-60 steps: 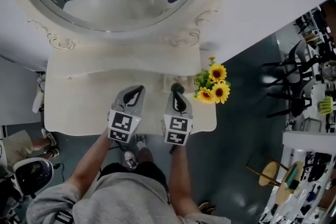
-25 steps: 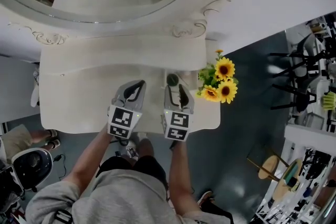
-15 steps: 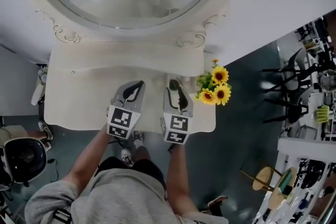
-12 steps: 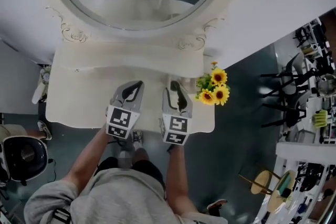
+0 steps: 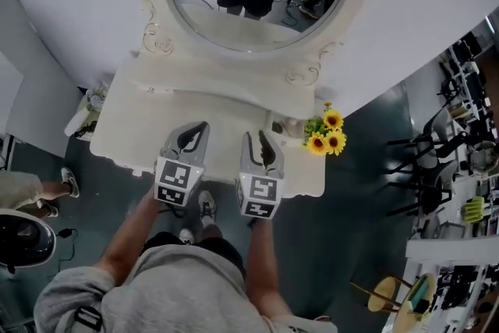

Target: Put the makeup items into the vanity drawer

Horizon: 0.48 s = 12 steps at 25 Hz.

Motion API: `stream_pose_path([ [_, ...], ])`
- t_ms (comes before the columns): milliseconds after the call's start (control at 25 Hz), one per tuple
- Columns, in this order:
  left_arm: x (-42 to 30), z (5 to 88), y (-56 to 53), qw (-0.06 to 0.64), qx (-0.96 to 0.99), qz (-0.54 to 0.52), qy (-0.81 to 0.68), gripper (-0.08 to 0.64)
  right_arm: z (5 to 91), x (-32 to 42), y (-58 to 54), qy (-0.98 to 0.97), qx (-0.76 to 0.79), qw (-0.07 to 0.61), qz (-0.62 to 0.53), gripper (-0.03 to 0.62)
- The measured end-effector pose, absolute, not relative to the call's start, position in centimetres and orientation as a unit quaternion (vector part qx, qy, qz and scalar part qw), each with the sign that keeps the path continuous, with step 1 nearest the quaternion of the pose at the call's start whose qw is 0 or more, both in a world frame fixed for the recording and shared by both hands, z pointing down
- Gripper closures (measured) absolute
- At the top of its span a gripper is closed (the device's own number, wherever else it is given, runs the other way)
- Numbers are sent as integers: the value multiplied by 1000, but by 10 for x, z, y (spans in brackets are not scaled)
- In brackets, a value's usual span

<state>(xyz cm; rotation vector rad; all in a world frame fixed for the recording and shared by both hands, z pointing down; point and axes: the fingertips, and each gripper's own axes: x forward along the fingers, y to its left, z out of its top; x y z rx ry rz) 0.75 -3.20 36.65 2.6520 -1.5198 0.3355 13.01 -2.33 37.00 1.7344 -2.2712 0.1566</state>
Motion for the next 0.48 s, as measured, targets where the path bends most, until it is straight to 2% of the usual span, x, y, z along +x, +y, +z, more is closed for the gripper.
stream_pose_path([
  [280, -42, 347, 39, 18, 845, 105, -523, 549, 346, 84, 43, -806, 578, 121, 32, 542],
  [480, -64, 345, 88, 20, 839, 100, -535, 549, 342, 65, 92, -812, 571, 119, 23, 572],
])
